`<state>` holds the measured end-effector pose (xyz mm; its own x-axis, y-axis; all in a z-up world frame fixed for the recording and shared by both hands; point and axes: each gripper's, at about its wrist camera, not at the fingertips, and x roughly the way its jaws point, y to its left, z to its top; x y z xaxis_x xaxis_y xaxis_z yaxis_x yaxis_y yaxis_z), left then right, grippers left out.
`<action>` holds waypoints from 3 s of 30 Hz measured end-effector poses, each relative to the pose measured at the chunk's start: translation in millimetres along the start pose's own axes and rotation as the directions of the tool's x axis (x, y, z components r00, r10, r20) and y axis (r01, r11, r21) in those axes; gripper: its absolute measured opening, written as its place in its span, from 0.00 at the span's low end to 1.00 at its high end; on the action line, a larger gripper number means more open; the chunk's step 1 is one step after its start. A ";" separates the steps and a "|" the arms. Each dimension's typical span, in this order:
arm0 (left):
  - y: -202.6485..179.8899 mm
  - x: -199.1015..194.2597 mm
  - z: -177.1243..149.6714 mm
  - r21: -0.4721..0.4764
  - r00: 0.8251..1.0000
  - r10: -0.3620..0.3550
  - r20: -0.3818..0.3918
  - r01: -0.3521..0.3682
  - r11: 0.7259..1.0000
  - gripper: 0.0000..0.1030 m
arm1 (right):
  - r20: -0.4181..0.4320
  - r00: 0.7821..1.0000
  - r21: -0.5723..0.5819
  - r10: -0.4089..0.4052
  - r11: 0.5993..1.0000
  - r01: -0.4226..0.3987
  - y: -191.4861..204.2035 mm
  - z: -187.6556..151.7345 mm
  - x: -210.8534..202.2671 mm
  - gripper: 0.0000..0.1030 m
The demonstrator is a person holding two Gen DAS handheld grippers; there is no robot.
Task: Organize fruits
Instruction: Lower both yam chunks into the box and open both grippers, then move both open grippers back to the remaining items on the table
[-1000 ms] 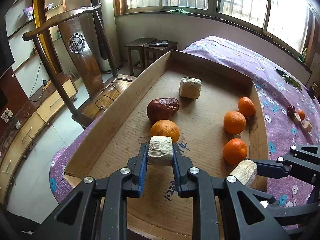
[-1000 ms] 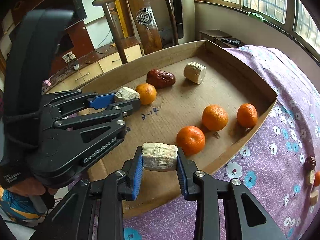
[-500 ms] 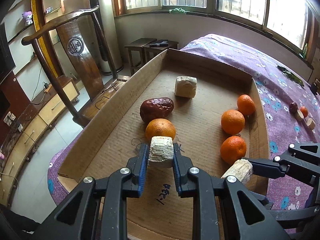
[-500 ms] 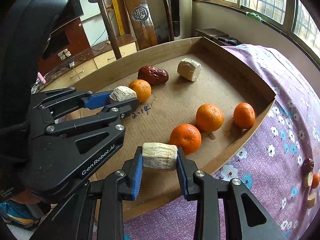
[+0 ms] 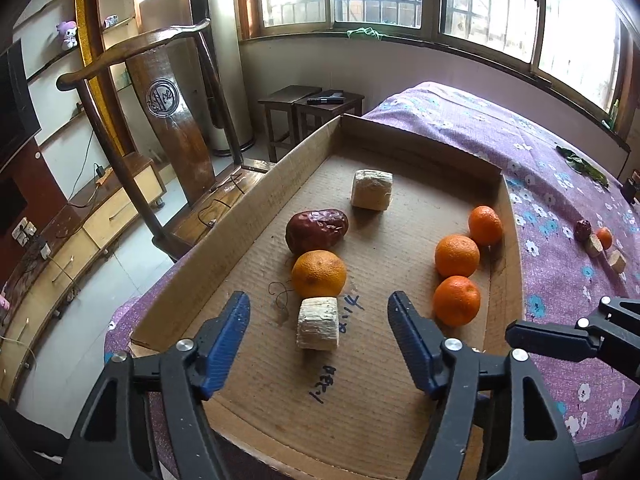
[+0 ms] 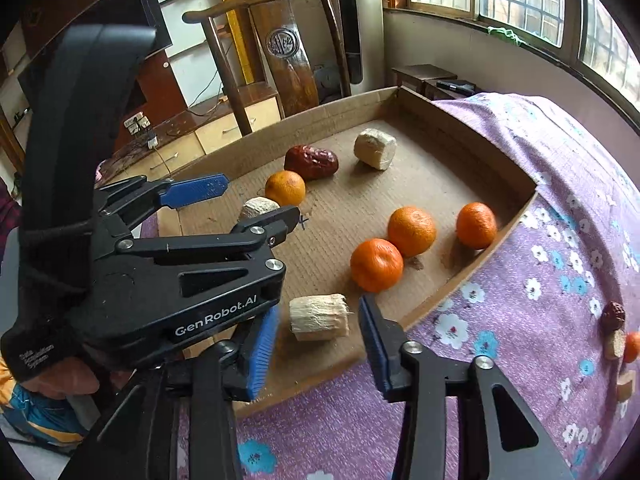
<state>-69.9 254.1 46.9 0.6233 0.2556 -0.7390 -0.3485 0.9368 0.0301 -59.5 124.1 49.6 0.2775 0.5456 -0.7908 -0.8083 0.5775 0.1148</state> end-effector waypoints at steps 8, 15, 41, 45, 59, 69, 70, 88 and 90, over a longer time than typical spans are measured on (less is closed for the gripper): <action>-25.9 -16.3 3.2 0.035 0.998 -0.034 0.044 0.032 0.999 0.80 | 0.042 0.998 0.061 -0.054 0.997 0.051 -22.9 -15.3 -33.3 0.56; -54.2 -26.8 3.8 0.055 0.994 -0.095 0.047 0.092 0.994 0.88 | 0.059 0.990 0.155 -0.128 0.981 0.118 -57.3 -39.4 -61.0 0.67; -224.8 -16.9 15.7 0.283 0.948 -0.311 -0.065 0.316 0.906 0.91 | -0.021 0.944 0.439 -0.329 0.845 0.304 -198.1 -134.6 -129.2 0.70; -241.1 -9.3 20.0 0.299 0.948 -0.309 -0.080 0.319 0.900 0.91 | -0.023 0.940 0.460 -0.341 0.831 0.313 -225.6 -127.8 -124.9 0.70; -262.2 36.3 52.7 0.251 0.952 -0.280 -0.126 0.303 0.919 0.91 | -0.052 0.949 0.469 -0.312 0.831 0.299 -286.0 -95.7 -89.0 0.65; -281.4 50.0 54.3 0.284 0.948 -0.285 -0.145 0.315 0.906 0.91 | -0.084 0.930 0.500 -0.358 0.792 0.350 -298.8 -127.7 -125.2 0.65; -285.0 52.1 54.0 0.295 0.947 -0.285 -0.148 0.317 0.901 0.91 | -0.083 0.930 0.496 -0.358 0.795 0.351 -297.2 -128.2 -125.8 0.65; -317.3 93.7 74.5 0.278 0.916 -0.351 -0.194 0.395 0.876 0.64 | -0.106 0.937 0.451 -0.334 0.824 0.344 -293.6 -120.7 -115.9 0.65; -317.6 92.6 72.8 0.277 0.917 -0.352 -0.186 0.393 0.877 0.64 | -0.114 0.938 0.438 -0.326 0.831 0.342 -292.0 -119.7 -111.7 0.65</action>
<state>149.5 -2.4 17.9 0.5644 -0.1396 -0.8136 0.1331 0.9881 -0.0772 83.3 -178.2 32.4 0.4652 0.2543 -0.8479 -0.3491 0.9329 0.0882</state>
